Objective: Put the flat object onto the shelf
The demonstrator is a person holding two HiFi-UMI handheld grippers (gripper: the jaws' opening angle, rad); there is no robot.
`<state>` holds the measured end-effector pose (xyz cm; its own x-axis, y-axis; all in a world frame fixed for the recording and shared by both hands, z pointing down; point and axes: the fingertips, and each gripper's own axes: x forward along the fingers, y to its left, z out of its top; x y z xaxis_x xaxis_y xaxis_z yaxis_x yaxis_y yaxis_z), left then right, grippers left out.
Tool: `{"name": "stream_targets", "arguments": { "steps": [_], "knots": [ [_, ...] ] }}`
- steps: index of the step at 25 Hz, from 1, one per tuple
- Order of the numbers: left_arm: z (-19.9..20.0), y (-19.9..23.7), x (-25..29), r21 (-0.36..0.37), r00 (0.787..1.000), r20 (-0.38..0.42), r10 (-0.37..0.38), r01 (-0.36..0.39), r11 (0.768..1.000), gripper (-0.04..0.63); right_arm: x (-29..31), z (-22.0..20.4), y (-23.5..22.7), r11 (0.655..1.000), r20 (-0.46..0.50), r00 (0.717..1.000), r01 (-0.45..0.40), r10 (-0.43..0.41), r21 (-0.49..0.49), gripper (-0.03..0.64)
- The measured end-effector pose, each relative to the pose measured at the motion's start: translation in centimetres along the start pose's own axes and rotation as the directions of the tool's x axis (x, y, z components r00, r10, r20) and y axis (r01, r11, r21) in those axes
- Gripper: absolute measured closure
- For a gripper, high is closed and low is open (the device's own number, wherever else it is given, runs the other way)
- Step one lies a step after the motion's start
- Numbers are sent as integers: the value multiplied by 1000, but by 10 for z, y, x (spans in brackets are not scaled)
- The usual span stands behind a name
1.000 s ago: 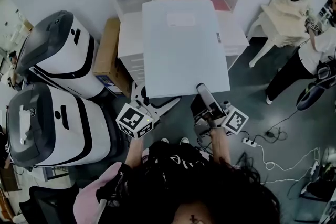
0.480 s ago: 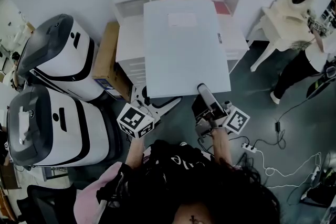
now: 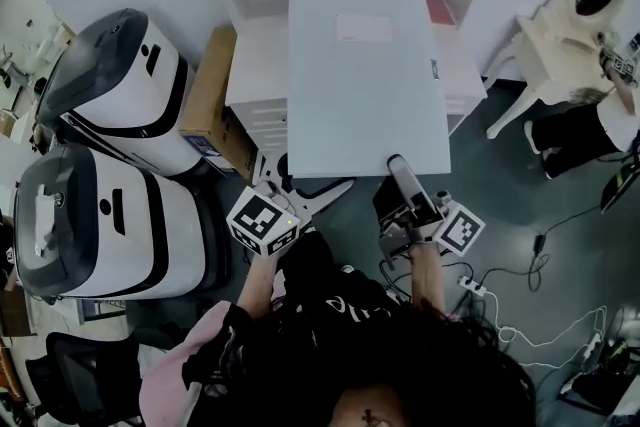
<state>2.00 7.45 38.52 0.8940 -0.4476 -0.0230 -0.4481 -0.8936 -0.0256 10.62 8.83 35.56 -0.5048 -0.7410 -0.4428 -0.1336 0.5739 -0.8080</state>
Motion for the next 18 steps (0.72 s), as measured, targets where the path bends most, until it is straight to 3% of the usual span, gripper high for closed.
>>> {"name": "stream_targets", "arguments": {
  "steps": [9, 18],
  "knots": [
    [-8, 45, 21, -18, 1000, 6, -17, 17, 1000, 187, 36, 13, -31, 1000, -7, 999, 31, -31, -3, 302],
    [-5, 129, 58, -25, 997, 12, -73, 73, 997, 187, 106, 41, -75, 998, 36, 997, 63, -62, -26, 302]
  ]
}}
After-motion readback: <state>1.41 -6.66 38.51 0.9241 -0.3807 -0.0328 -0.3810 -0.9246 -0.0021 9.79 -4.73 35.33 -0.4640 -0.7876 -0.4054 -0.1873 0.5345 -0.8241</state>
